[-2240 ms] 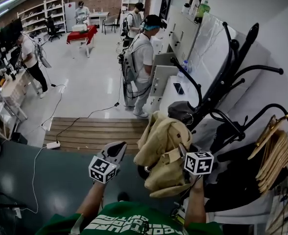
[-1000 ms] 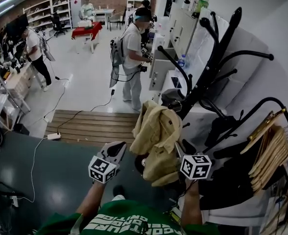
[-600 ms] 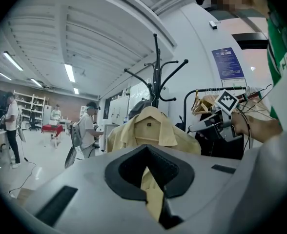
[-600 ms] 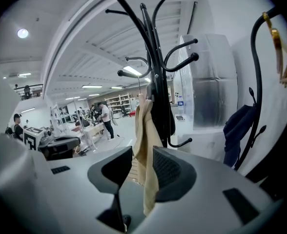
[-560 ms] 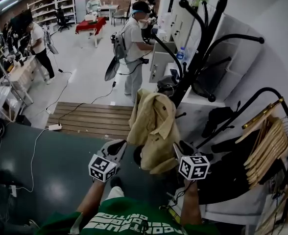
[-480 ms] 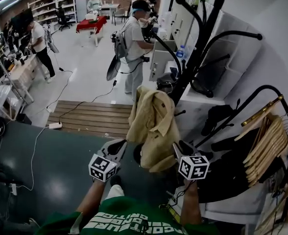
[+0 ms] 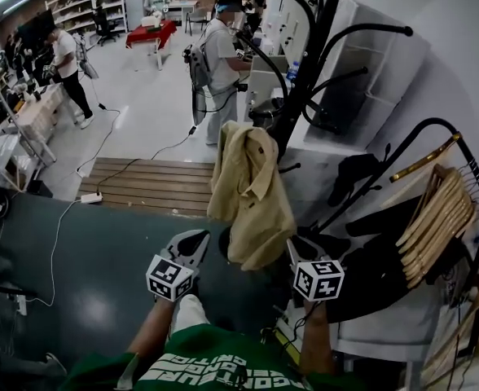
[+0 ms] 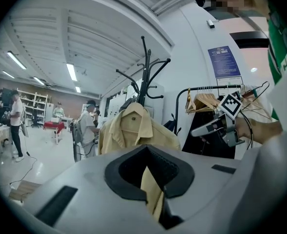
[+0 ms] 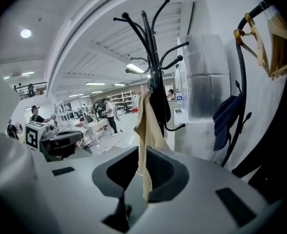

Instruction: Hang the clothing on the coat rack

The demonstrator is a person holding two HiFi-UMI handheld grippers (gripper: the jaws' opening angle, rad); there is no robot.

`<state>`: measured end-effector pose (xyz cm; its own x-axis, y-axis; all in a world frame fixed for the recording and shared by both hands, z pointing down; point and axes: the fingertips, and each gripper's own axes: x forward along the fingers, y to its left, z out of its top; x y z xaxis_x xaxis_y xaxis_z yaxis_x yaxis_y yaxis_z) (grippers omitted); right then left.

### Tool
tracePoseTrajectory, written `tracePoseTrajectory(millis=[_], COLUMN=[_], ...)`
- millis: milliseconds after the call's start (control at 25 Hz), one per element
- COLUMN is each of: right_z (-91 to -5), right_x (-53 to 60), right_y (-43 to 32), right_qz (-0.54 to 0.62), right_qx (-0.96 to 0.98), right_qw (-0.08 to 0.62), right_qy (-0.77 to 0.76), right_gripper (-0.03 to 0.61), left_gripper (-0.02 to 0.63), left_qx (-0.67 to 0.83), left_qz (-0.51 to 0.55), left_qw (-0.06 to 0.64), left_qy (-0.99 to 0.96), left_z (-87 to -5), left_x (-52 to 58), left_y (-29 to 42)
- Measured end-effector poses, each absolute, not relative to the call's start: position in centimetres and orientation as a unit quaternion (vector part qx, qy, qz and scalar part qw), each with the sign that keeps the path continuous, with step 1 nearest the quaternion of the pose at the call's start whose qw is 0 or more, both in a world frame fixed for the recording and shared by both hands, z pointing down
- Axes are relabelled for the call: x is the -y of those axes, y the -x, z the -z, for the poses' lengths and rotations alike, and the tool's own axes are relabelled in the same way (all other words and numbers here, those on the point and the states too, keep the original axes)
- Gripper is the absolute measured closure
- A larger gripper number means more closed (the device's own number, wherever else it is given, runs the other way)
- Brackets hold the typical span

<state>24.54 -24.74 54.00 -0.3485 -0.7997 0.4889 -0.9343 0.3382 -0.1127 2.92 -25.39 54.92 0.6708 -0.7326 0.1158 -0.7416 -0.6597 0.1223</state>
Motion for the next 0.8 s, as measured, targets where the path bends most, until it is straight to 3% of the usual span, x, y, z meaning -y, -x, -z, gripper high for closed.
tracePoseTrajectory(millis=[800], right_z=[-55.8], right_x=[16.4], right_y=[-22.9], right_qz=[-0.202], right_qx=[0.809], right_qw=[0.164], right_qy=[-0.528], right_gripper=[0.545], left_gripper=[0.611], left_qx=[0.406], left_qz=[-0.040], left_qw=[0.078], left_qy=[-0.910], left_z=[-56.1], left_x=[17.5], left_y=[-2.3])
